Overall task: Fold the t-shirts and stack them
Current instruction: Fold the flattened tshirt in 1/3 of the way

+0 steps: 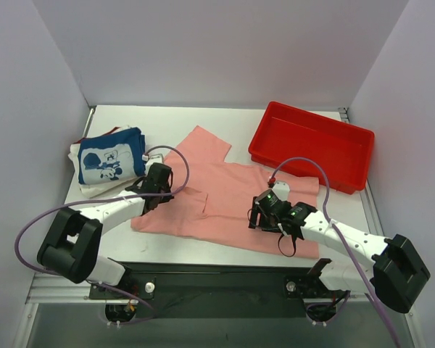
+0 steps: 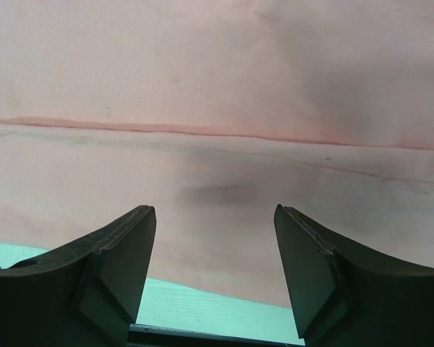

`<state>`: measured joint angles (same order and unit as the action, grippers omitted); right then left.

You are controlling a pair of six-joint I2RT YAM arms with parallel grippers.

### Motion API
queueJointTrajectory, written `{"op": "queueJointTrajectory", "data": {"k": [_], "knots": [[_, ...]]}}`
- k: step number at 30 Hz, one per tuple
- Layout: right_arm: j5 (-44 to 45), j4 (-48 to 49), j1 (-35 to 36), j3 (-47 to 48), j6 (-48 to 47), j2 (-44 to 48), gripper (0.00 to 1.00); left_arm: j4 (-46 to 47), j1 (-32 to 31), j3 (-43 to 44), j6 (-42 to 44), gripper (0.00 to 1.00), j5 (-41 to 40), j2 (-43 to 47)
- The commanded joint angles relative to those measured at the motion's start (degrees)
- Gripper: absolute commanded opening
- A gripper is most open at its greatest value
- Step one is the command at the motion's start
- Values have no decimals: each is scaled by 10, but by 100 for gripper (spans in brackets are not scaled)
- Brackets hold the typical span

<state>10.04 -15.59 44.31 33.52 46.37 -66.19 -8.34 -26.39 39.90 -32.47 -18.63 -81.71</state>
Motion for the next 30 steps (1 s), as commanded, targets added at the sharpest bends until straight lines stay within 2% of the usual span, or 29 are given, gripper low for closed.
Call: {"op": "queueJointTrajectory", "data": {"k": [1, 5, 9, 12, 13, 16, 17, 21, 30], "knots": [[20, -14, 3, 23, -3, -3, 67, 34, 7, 37, 7, 0, 0, -16], [23, -16, 3, 24, -5, -4, 68, 40, 13, 53, 7, 1, 1, -31], [27, -19, 3, 29, -7, -4, 68, 43, 17, 68, 9, 16, 0, -37], [25, -20, 3, 30, -11, -3, 68, 42, 20, 77, 10, 39, -5, -32], [25, -20, 3, 32, -13, -3, 68, 42, 20, 78, 8, 51, -10, -28], [26, -20, 3, 36, -17, -3, 68, 45, 20, 80, 10, 74, -20, -6], [27, -21, 3, 38, -21, -3, 68, 44, 20, 80, 13, 77, -25, 0], [38, -22, 2, 55, -35, -9, 68, 53, 6, 62, 17, 84, -29, 25], [89, 1, -20, 87, -62, -95, 68, 148, -66, -35, -38, 85, 39, 31]]}}
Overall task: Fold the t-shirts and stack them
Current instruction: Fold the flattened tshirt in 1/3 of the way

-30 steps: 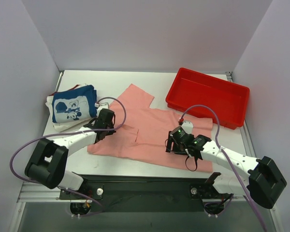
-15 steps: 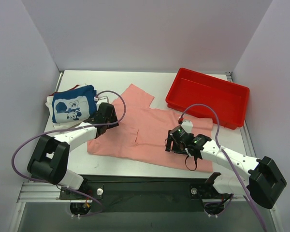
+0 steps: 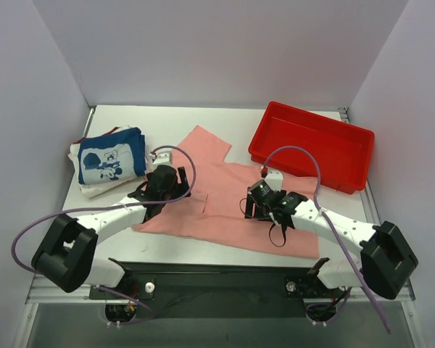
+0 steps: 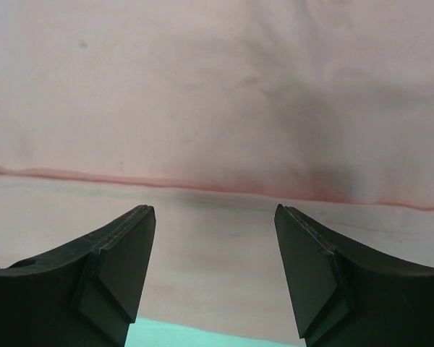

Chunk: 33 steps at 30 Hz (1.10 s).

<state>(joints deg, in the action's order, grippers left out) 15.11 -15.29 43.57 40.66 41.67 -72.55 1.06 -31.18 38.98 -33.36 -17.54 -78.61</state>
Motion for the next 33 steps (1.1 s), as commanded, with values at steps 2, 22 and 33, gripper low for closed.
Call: {"op": "queueJointTrajectory", "data": {"k": [2, 22, 33], "knots": [[25, 9, -18, 13, -15, -51, 68, 78, -20, -44, -53, 86, 49, -10], [2, 22, 50, -91, 109, -65, 67, 49, -22, -234, -151, 89, 12, 156], [41, -13, 101, -100, 154, -43, 68, -40, -42, -269, -173, 89, -21, 273]]}}
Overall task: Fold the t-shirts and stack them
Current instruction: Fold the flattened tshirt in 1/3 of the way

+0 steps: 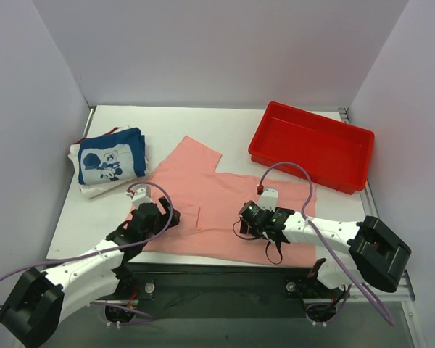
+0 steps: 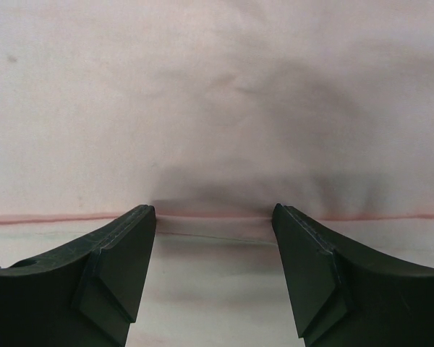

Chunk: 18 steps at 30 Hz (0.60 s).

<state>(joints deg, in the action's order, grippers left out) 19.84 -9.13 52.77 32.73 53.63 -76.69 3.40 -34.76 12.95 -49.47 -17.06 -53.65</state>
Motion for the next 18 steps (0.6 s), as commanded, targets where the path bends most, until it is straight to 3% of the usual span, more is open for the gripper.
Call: {"op": "queueJointTrajectory", "data": {"k": [1, 10, 14, 18], "knots": [[-5, -77, 10, -16, 33, 1, 68, -77, -8, -9, -15, 89, -29, 39], [87, -155, -13, 52, -31, 86, 69, -139, -22, 53, 28, 89, -70, 90], [85, -155, -116, 76, -96, 130, 71, -114, -22, 105, 74, 90, -63, 90], [97, -129, -237, 83, -152, 145, 75, -59, -19, 158, 144, 95, -65, 36]]}}
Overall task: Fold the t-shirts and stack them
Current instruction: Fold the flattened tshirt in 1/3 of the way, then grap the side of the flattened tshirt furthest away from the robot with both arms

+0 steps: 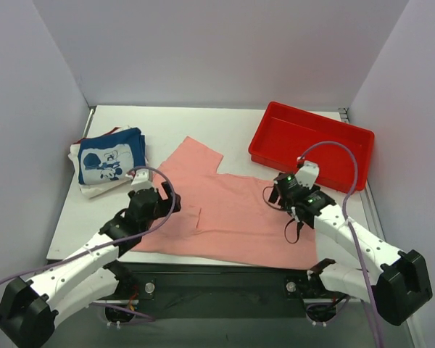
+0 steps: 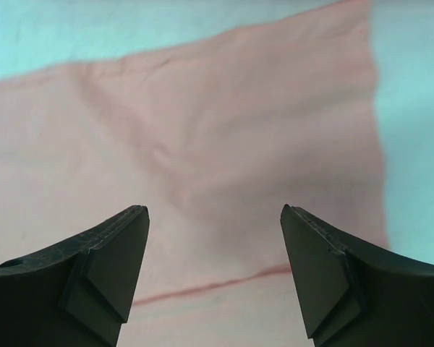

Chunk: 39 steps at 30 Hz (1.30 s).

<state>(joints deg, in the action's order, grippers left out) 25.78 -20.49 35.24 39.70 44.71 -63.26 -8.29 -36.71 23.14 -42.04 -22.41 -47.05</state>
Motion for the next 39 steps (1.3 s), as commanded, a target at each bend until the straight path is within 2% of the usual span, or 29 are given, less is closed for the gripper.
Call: {"op": "queueJointTrajectory", "data": {"k": [1, 4, 10, 17, 21, 31, 39], "knots": [[8, -2, -85, 13, -73, 10, 75, 64, 2, 68, 79, 96, -11, -44], [-62, 62, -181, -2, -103, 1, 75, 97, 17, 121, 108, 97, 4, -107], [-122, 119, -301, -29, -138, -47, 72, 170, 84, 202, 127, 97, 102, -224], [-187, 156, -378, -17, -161, -132, 58, 198, 123, 316, 166, 97, 126, -352], [-199, 157, -395, 3, -152, -158, 55, 209, 136, 356, 169, 97, 147, -413], [-236, 117, -418, 76, -146, -260, 42, 224, 161, 409, 166, 97, 189, -493], [-232, 103, -419, 84, -145, -272, 36, 139, 172, 538, 197, 97, 209, -605]]}}
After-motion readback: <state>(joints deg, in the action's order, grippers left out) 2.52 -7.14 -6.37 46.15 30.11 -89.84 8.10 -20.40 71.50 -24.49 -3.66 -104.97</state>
